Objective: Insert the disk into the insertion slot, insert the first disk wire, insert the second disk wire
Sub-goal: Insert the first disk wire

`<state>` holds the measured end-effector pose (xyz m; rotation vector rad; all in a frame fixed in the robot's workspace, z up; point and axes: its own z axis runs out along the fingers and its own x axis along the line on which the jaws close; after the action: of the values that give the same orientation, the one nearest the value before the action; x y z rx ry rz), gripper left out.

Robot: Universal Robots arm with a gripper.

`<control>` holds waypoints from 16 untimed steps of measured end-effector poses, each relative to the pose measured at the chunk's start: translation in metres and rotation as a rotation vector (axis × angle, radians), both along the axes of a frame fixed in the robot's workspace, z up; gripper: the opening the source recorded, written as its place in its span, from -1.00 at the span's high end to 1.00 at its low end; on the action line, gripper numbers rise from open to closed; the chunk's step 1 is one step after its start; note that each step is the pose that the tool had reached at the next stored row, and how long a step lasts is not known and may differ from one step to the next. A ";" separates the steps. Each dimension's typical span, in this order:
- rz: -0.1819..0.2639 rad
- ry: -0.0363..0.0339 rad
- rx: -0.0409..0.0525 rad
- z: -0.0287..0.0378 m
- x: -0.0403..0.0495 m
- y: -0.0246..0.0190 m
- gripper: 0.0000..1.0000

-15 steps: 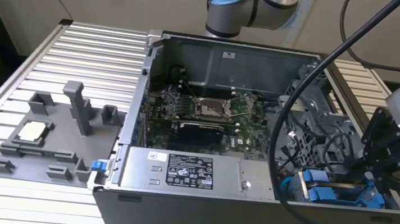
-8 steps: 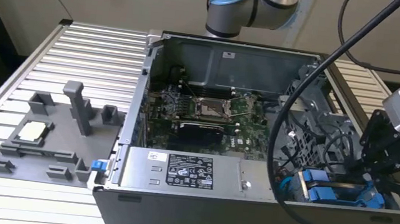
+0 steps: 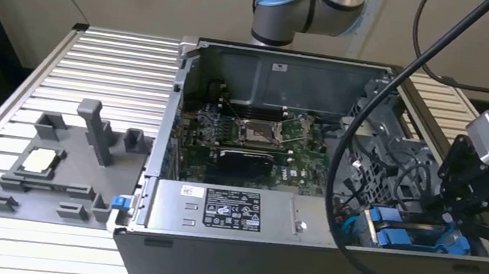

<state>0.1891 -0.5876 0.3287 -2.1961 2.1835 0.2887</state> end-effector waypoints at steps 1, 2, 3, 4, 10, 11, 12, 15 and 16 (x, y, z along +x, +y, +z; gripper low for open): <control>0.000 0.0000 0.0000 -0.0001 0.0000 0.0000 0.58; 0.000 0.0000 -0.0003 -0.0001 0.0000 0.0000 0.45; -0.001 -0.0001 -0.0009 0.0005 0.0000 0.0000 0.45; -0.001 0.0000 -0.0005 0.0023 -0.0001 0.0000 0.45; -0.002 0.0001 -0.0008 0.0291 -0.0002 0.0000 0.45; -0.002 0.0001 -0.0006 0.0336 -0.0002 0.0000 0.45; -0.002 0.0000 -0.0009 0.0381 -0.0002 0.0000 0.45; -0.002 0.0001 -0.0009 0.0520 -0.0002 0.0001 0.45; -0.002 0.0001 -0.0008 0.0565 -0.0002 0.0003 0.45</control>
<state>0.1889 -0.5873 0.3852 -2.1942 2.1862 0.2879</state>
